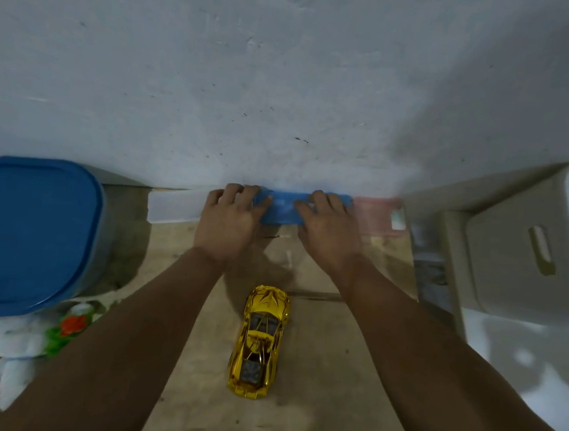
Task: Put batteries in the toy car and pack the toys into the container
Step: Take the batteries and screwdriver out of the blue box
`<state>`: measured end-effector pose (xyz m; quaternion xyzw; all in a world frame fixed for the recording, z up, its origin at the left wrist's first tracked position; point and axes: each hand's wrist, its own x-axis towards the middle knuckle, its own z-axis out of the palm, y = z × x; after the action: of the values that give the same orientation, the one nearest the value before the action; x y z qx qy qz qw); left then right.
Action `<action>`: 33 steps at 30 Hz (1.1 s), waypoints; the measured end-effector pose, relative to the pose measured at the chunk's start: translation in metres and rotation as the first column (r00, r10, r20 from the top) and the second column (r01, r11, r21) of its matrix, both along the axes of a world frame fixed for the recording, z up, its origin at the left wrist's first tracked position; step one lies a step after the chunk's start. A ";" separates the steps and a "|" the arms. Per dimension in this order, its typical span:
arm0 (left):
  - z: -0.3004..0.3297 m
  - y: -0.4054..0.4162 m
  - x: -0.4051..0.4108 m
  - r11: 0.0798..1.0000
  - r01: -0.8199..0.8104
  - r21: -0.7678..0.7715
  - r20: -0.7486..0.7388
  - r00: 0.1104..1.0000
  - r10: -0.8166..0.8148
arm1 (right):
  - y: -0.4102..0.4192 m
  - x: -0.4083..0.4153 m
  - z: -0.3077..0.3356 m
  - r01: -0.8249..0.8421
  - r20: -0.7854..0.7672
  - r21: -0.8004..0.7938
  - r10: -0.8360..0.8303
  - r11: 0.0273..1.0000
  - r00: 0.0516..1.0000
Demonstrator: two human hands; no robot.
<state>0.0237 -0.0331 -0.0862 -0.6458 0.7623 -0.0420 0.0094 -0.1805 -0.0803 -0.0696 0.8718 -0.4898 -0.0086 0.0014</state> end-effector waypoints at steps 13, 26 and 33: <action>0.003 -0.006 0.005 0.995 0.071 -0.063 -0.046 0.996 -0.074 | -0.012 0.014 0.030 -0.128 -0.222 0.105 0.148 0.986 0.964; 0.003 -0.012 0.003 0.988 0.103 -0.119 -0.109 0.987 -0.116 | -0.016 0.015 0.040 -0.157 -0.243 0.119 0.182 0.980 0.953; 0.001 -0.009 0.002 0.993 0.077 -0.086 -0.102 0.991 -0.086 | -0.016 0.006 0.050 -0.152 -0.158 0.184 0.182 0.971 0.971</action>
<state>0.0259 -0.0416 -0.0852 -0.6154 0.7850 -0.0392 -0.0589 -0.1740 -0.0961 -0.0195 0.9028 -0.4100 -0.1263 -0.0297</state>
